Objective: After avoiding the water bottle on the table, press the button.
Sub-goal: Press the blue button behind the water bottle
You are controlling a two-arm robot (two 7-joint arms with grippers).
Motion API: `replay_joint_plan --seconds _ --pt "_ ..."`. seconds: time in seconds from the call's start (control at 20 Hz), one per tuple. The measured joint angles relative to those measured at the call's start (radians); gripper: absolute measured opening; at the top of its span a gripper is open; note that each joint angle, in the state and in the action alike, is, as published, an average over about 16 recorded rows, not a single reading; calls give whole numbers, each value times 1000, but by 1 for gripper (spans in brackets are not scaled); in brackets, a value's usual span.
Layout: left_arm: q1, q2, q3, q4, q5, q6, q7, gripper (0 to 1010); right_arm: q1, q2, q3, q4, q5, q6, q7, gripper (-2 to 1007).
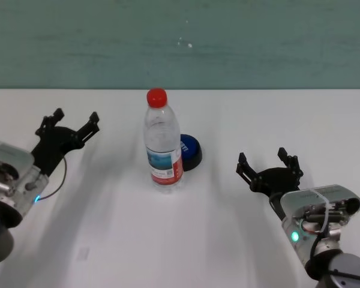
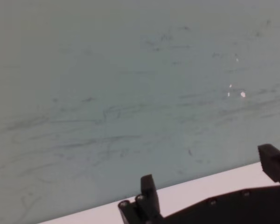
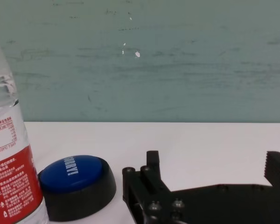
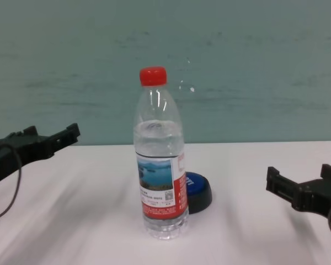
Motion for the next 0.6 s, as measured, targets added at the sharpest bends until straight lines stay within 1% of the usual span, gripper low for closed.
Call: replay_joint_plan --seconds 0.3,0.6 --pt "66 21 -24 -77 -32 15 -10 1010 0 0 0 0 0 0 0 1004" --pt "132 39 -41 -156 -63 32 -17 1010 0 0 0 0 0 0 0 1004"
